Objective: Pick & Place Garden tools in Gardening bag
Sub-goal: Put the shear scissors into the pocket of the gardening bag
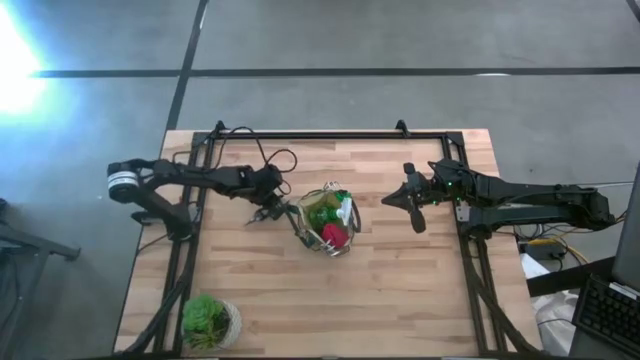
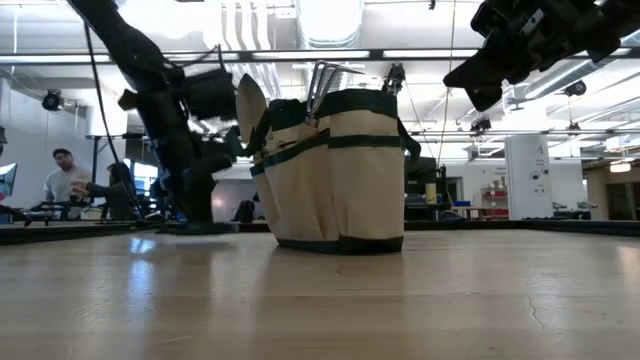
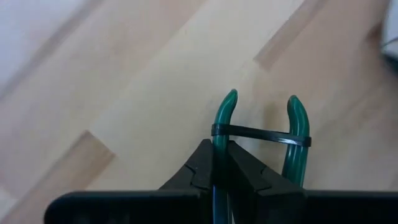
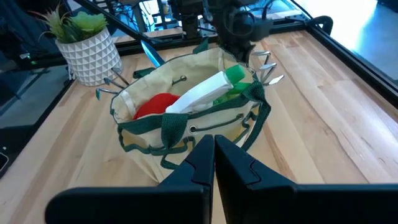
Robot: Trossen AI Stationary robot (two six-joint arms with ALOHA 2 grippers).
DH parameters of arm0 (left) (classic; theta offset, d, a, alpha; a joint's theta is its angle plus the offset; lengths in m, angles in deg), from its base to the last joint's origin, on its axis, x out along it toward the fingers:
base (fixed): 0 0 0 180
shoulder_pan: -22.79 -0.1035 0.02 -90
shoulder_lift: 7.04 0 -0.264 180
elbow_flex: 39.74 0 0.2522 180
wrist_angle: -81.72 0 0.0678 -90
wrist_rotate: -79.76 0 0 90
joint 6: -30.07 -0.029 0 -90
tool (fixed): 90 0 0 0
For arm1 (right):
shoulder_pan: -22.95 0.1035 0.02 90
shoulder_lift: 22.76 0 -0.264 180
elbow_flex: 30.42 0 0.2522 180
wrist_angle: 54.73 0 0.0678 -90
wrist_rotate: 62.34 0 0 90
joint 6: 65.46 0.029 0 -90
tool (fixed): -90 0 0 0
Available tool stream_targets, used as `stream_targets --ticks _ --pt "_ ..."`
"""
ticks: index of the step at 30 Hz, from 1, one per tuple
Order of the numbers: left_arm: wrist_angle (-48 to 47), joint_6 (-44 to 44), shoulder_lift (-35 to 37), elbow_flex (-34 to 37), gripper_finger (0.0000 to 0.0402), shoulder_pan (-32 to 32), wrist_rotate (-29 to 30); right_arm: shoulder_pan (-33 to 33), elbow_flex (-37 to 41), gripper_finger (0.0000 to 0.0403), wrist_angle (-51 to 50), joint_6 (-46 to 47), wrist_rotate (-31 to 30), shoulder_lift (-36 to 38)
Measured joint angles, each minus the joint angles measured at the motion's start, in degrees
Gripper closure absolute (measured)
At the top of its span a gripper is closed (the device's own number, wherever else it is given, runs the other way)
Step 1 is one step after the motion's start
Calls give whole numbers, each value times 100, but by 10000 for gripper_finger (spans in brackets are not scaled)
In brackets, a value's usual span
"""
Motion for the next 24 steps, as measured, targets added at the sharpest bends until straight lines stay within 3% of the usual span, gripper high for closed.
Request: stream_targets --ticks 12,24 --pt "-541 261 1589 -15 378 494 1551 0 0 394 2 78 0 0" --pt "-74 256 3030 -111 378 1713 4018 0 1 394 55 76 -44 0"
